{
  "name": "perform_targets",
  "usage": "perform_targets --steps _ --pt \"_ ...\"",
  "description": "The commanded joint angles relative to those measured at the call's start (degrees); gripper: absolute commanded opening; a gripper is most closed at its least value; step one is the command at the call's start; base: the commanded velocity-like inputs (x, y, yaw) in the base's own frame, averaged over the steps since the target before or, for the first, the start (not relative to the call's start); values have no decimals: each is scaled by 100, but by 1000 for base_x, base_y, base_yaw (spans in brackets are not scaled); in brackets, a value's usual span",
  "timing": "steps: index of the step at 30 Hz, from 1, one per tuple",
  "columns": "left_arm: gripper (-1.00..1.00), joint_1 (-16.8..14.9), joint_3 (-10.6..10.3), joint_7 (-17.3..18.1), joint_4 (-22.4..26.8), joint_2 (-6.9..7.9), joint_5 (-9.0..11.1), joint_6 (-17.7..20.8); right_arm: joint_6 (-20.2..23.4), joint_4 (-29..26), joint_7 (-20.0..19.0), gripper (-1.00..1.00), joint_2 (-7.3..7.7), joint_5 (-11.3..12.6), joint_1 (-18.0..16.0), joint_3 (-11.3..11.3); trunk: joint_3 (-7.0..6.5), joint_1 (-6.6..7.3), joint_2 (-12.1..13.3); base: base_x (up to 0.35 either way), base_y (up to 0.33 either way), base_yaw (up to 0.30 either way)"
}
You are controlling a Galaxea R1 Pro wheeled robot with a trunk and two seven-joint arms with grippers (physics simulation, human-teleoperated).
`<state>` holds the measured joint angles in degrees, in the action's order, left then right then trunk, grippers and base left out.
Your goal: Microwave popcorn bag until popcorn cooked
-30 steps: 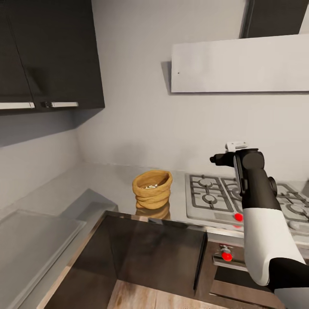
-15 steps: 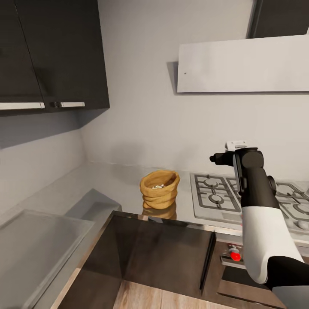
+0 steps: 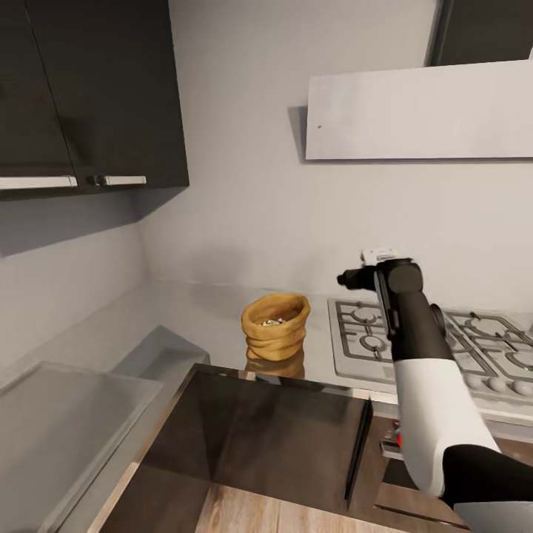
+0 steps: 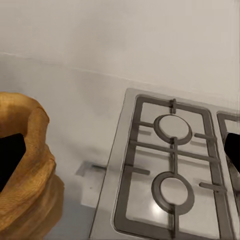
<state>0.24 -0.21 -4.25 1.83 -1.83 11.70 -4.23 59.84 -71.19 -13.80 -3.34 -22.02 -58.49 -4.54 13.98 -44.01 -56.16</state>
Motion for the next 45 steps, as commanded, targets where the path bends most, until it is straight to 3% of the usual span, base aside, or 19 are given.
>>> perform_targets --steps 1,6,7,8,10,11,12,13,15,21,27,36,40,45 --pt "100 3 -6 -14 11 -2 34 -8 16 29 -25 100 -39 -63 -38 -26 7 -1 -5 0 0 0" --pt "100 3 -10 -14 11 -2 34 -8 16 189 135 100 -201 1 -198 -83 7 -1 -5 0 0 0" --pt "100 3 -10 -14 11 -2 34 -8 16 3959 1251 100 -666 363 -1262 -84 7 -1 -5 0 0 0" --pt "100 3 -11 -14 11 -2 34 -8 16 4185 1492 100 -666 620 -1290 -83 7 -1 -5 0 0 0" --pt "100 3 -8 -14 11 -2 34 -8 -75 4538 2348 100 -666 1459 -1324 -82 7 -1 -5 0 0 0" --pt "100 3 -9 -14 11 -2 34 -8 -60 4622 2886 100 -666 2002 -1332 -78 7 -1 -5 0 0 0" --pt "100 3 -11 -14 11 -2 34 -8 -39 4651 3166 100 -666 2321 -1335 -76 7 -1 -5 0 0 0" --pt "100 3 -8 -14 11 -2 34 -8 16 4676 3531 100 -666 2837 -1338 -71 7 -1 -5 0 0 0" --pt "100 3 -6 -14 11 -2 34 -8 16 4694 3726 100 -666 3195 -1340 -63 7 -1 -5 0 0 0" --pt "100 3 -6 -14 11 -2 34 -8 16 4438 3748 100 -666 3315 -1340 -45 7 -1 -5 0 0 0" --pt "100 3 -6 -14 11 -2 34 -8 16 3288 3667 100 -666 3328 -1340 -51 7 -1 -5 0 0 0" --pt "100 3 -6 -14 11 -2 34 -8 16 2932 3665 100 -666 3341 -1341 -64 7 -1 -5 0 0 0" --pt "100 3 -6 -14 11 -2 34 -8 16 2587 3673 100 -666 3816 -1340 -46 7 -1 -5 0 0 0" --pt "100 3 -6 -14 11 -2 34 -8 16 2608 3696 100 -666 3919 -1340 -16 7 -1 -5 0 49 0"
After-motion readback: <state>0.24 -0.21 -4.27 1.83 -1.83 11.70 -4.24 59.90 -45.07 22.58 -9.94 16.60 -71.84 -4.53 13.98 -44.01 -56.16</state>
